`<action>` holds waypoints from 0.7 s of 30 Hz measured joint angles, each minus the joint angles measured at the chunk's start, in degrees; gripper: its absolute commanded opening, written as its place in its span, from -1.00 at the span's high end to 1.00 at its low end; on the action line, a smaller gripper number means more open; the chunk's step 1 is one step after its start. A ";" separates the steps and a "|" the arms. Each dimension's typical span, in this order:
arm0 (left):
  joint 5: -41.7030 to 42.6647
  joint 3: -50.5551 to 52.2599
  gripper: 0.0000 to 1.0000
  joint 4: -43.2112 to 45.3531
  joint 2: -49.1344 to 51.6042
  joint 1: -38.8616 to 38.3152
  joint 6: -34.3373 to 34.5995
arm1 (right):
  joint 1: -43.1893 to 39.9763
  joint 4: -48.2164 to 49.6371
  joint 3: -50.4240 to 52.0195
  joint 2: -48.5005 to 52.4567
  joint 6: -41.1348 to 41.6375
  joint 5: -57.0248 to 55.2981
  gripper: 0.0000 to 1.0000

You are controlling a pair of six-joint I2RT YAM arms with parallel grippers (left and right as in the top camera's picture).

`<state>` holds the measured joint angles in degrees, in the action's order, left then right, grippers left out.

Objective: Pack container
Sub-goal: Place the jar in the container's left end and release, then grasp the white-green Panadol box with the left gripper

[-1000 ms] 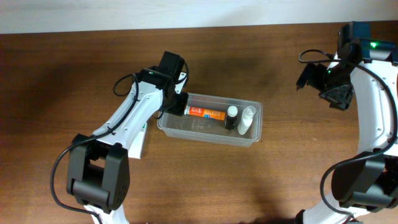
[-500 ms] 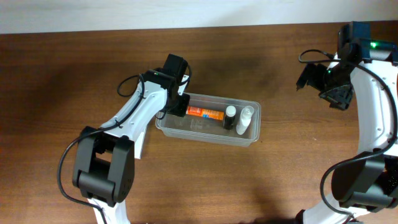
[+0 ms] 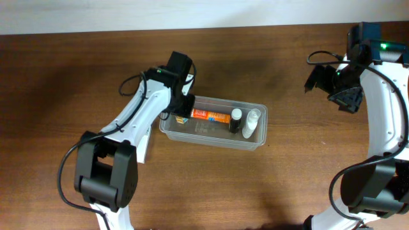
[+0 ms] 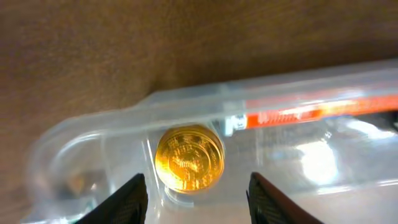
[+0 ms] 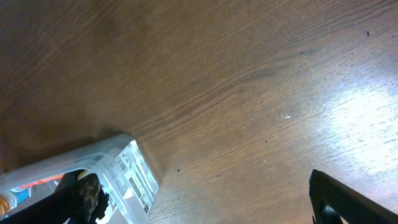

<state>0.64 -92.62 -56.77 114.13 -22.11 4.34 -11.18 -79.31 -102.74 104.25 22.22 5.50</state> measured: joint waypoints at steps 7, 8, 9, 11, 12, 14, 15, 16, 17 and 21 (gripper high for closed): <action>-0.17 -16.52 -0.05 -16.09 -0.02 0.52 -0.02 | 0.00 0.00 0.00 0.00 0.02 0.00 -0.97; -0.57 -19.23 -0.05 -18.86 -0.11 1.01 -0.02 | 0.00 -0.02 0.00 0.00 0.02 0.00 -0.97; -1.27 -21.44 -0.05 -21.46 -0.26 1.64 -0.04 | 0.00 0.00 0.00 0.00 0.02 0.00 -0.97; -3.17 -25.57 -0.22 -27.45 -1.03 3.93 -0.11 | 0.00 0.00 0.00 0.00 0.02 0.00 -0.97; -4.00 -26.67 -0.31 -29.00 -1.55 5.18 -0.35 | 0.00 0.00 0.00 0.00 0.00 0.00 -0.97; -5.25 -28.24 -0.39 -32.00 -3.28 8.85 -0.17 | 0.00 0.00 0.00 0.00 0.00 0.00 -0.96; -5.81 -28.70 -0.45 -33.16 -4.22 11.04 -0.20 | 0.00 0.00 0.00 0.00 0.00 0.00 -0.97; -6.34 -29.05 -0.47 -34.16 -4.96 13.20 -0.24 | 0.02 0.00 0.00 0.00 0.04 0.00 -0.97; -6.78 -29.18 -0.48 -34.88 -5.57 15.34 -0.26 | 0.00 0.00 0.00 0.00 0.02 0.00 -0.97; -5.14 -25.92 -0.48 -33.83 -6.80 22.77 -1.88 | 0.00 0.00 0.00 0.00 0.04 0.00 -0.97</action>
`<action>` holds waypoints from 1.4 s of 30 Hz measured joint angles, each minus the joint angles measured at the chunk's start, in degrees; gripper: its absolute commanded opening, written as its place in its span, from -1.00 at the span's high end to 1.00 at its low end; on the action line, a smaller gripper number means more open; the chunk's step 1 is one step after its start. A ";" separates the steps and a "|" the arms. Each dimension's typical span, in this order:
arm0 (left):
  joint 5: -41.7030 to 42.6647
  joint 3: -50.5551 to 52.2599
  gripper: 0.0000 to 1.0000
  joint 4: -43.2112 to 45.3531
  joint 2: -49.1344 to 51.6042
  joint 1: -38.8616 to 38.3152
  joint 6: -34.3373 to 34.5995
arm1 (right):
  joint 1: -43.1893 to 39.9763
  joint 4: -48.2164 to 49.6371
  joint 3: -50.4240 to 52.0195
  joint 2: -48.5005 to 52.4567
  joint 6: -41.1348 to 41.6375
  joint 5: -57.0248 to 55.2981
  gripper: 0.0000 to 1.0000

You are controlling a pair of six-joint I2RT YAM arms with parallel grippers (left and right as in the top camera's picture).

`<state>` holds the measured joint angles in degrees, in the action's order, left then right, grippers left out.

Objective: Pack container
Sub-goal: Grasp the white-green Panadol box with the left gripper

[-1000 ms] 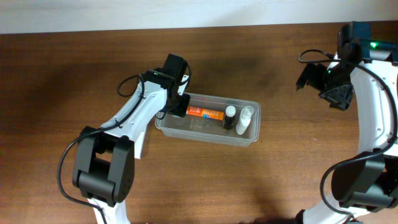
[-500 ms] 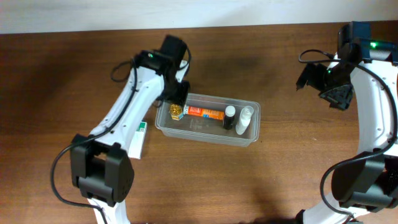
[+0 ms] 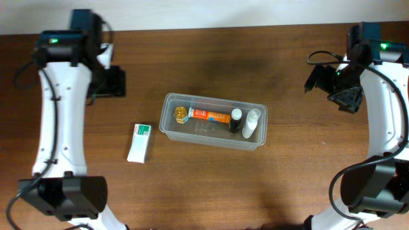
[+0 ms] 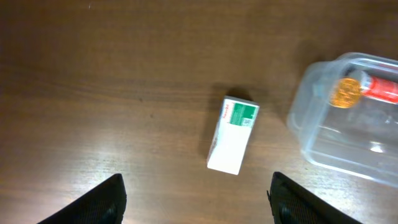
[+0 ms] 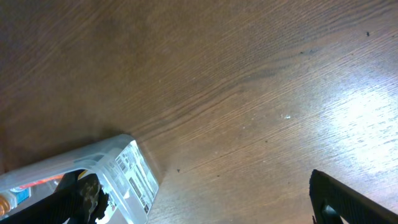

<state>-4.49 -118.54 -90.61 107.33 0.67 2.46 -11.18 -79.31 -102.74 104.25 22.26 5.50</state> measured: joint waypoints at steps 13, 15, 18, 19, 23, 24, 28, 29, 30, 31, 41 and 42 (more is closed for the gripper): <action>6.14 39.17 -0.51 27.28 0.81 0.76 -5.51 | 0.00 0.00 0.00 0.00 -0.02 0.00 -0.97; 6.25 42.47 -0.52 29.99 0.83 0.63 -6.16 | 0.00 0.00 0.00 0.00 -0.04 0.00 -0.97; 6.29 45.77 -0.51 34.05 0.83 0.63 -6.73 | 0.02 0.00 0.00 0.00 -0.04 0.00 -0.97; 6.43 46.77 -0.51 35.47 0.83 0.63 -6.86 | 0.00 0.02 0.00 0.00 -0.02 0.00 -0.97; 7.15 49.44 -0.51 39.12 0.61 0.66 -7.48 | 0.00 0.00 0.00 0.00 -0.02 0.00 -0.97; 7.28 49.88 -0.51 39.58 0.33 0.66 -7.52 | 0.00 0.00 0.00 0.00 -0.04 0.02 -0.97; 8.20 50.80 -0.25 40.19 -0.31 0.70 -7.56 | 0.00 0.00 0.00 0.00 -0.02 0.00 -0.97; 8.87 50.77 -0.23 39.56 -0.31 0.68 -7.52 | 0.00 0.00 0.00 0.00 -0.04 0.00 -0.97; 9.77 50.71 -0.23 38.27 -0.31 0.68 -7.69 | 0.00 0.00 0.00 0.00 -0.02 0.00 -0.97; 10.62 50.71 -0.22 36.89 -0.31 0.68 -7.85 | 0.00 0.00 0.00 0.00 -0.02 0.00 -0.97; 9.70 47.36 -0.31 33.14 -3.28 1.51 -7.17 | 0.02 0.00 0.00 0.00 0.00 0.00 -0.97; 9.03 47.23 -0.33 32.79 -3.89 1.81 -6.80 | 0.00 0.00 0.00 0.00 0.00 0.00 -0.97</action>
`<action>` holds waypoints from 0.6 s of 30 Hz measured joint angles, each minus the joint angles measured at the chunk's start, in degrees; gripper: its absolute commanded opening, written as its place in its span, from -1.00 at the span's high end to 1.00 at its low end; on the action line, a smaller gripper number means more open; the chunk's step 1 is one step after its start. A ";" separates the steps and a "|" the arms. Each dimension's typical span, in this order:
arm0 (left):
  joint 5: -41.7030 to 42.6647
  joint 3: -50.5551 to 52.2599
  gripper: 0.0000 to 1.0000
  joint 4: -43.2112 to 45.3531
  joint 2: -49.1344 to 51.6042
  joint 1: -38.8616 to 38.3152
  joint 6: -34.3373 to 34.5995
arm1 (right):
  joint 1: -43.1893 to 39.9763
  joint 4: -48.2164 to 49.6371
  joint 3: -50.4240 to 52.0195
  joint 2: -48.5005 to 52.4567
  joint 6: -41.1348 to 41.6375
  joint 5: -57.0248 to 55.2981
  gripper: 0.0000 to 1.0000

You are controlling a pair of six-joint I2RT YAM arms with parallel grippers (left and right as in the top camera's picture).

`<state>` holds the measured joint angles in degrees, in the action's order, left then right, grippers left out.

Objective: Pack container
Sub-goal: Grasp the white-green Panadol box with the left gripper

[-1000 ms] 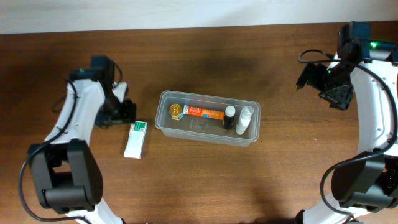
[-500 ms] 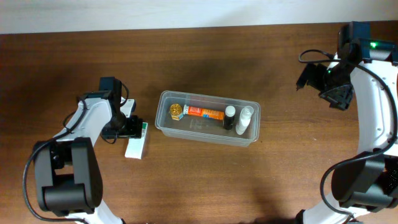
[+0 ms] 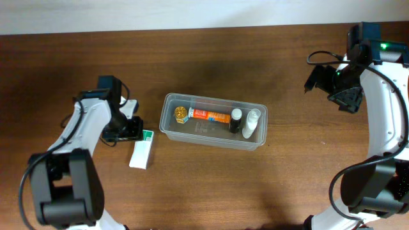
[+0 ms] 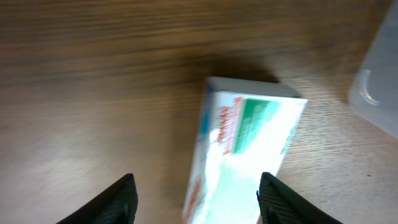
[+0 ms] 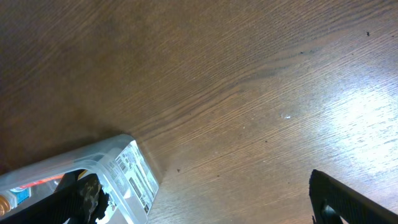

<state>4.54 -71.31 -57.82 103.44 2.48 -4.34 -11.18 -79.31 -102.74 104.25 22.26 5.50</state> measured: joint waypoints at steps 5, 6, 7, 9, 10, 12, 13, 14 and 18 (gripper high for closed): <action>0.81 -0.26 -0.25 -1.18 -1.86 2.89 0.24 | 0.00 0.00 0.00 0.00 -0.02 0.00 -0.97; 1.75 -0.26 -0.25 -1.31 -1.86 3.02 -0.46 | 0.02 0.00 0.00 0.00 -0.02 0.00 -0.97; 2.89 -0.26 -0.26 -1.42 -1.86 2.80 -1.20 | 0.00 0.00 0.00 0.00 -0.02 0.00 -0.97; 4.17 -0.26 -0.38 -1.49 -1.86 1.36 -2.71 | 0.02 0.00 0.00 0.00 -0.04 0.00 -0.97; 4.42 -0.26 -0.42 -1.49 -1.86 0.33 -3.26 | 0.00 0.00 0.00 0.00 -0.02 0.00 -0.97; 4.22 -0.26 -0.45 -1.36 -1.86 -2.29 -4.17 | 0.02 0.00 0.00 0.00 -0.04 0.00 -0.97; 4.02 -0.26 -0.45 -1.29 -1.86 -3.19 -4.37 | 0.00 0.00 0.00 0.00 0.00 0.00 -0.97; 3.76 -0.24 -0.46 -1.14 -1.86 -4.24 -4.61 | 0.00 0.00 0.00 0.00 0.00 0.00 -0.97; 3.17 0.76 -0.47 0.87 -1.86 -6.03 -4.92 | 0.00 0.00 0.00 0.00 -0.04 0.00 -0.97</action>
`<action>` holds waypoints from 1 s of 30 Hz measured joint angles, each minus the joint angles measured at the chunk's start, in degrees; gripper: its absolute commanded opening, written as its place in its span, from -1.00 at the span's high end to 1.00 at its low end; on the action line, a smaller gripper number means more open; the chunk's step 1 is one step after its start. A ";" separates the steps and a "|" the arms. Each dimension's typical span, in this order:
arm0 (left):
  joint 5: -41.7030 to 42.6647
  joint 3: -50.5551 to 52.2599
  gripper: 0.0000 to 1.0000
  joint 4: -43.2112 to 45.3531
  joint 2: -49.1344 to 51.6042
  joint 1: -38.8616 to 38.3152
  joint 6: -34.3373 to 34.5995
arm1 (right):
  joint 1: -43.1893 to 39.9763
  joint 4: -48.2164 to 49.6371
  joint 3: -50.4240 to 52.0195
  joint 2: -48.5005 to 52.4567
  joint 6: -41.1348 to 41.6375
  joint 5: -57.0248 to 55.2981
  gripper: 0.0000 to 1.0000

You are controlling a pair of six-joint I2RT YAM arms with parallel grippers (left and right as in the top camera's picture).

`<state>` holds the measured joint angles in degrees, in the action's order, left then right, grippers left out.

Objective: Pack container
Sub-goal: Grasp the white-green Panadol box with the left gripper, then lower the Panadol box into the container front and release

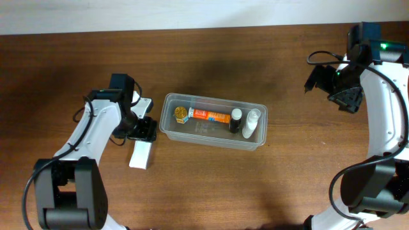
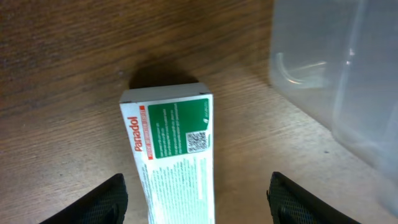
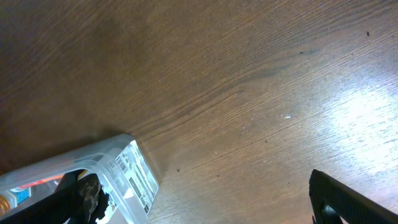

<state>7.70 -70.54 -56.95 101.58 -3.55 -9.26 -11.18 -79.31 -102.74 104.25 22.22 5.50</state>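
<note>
A clear plastic container [image 1: 214, 135] lies mid-table with a gold-capped item [image 1: 181, 114], an orange tube [image 1: 211, 115], a black bottle [image 1: 236, 120] and a white bottle [image 1: 252, 122] inside. Left of it, a white and green Panadol box [image 1: 140, 154] lies flat on the table. My left gripper [image 1: 142, 130] is open over the box's near end; in the left wrist view the Panadol box [image 2: 174, 155] lies lengthwise between the fingers [image 2: 102, 202] without touching them. My right gripper [image 1: 339, 86] is open and empty, high at the far right.
The container's corner [image 2: 336, 93] is close to the right of the left gripper. In the right wrist view the container's labelled end [image 3: 134, 177] shows at the lower left, over bare brown wood [image 3: 249, 93].
My left gripper has shifted right, from beside the box's left edge to over its upper end next to the container. The box now lies between the open fingers. The right arm has not moved.
My left gripper was open inside the container's left end, over the gold-capped item. Then it was far back at the left, with the box lying on the table. Then it was low beside the box, and now it straddles it.
</note>
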 measured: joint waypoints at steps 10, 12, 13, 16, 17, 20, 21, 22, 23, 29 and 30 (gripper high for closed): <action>-1.07 6.08 -0.47 6.78 0.09 0.17 0.09 | 0.00 0.00 0.00 0.00 0.02 0.00 -0.97; -1.09 7.34 -0.45 8.07 0.44 0.20 0.09 | 0.02 0.00 0.00 0.00 0.00 0.00 -0.97; -1.09 7.91 -0.43 8.50 0.81 0.17 0.09 | 0.02 0.00 0.00 0.00 0.02 0.00 -0.97; -1.27 9.33 -0.22 9.22 2.86 0.17 0.39 | 0.00 0.00 0.00 0.00 0.02 0.00 -0.97; -1.60 9.18 -0.16 9.09 3.08 0.17 0.52 | 0.00 -0.02 0.00 0.00 0.02 0.02 -0.97; -1.90 9.20 -0.09 9.46 3.13 0.17 0.48 | 0.02 0.00 0.00 0.00 0.02 0.00 -0.97; -1.92 9.18 -0.07 9.40 3.13 0.22 0.46 | 0.00 0.02 0.00 0.00 0.00 0.00 -0.97; -1.90 9.16 -0.05 9.18 3.13 0.24 0.46 | 0.00 0.00 0.00 0.00 0.02 0.00 -0.97; -1.92 8.92 0.02 8.31 3.13 0.24 0.48 | 0.00 0.00 0.00 0.00 0.00 0.00 -0.97; -2.25 2.47 0.08 0.74 2.99 0.22 0.42 | 0.02 0.00 0.00 0.00 0.00 0.00 -0.97; -2.40 0.48 0.08 -0.57 2.84 0.22 0.20 | 0.00 -0.02 0.00 0.00 0.02 0.00 -0.97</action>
<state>5.30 -70.06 -57.52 104.42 -3.33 -9.06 -11.18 -79.33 -102.74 104.25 22.24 5.50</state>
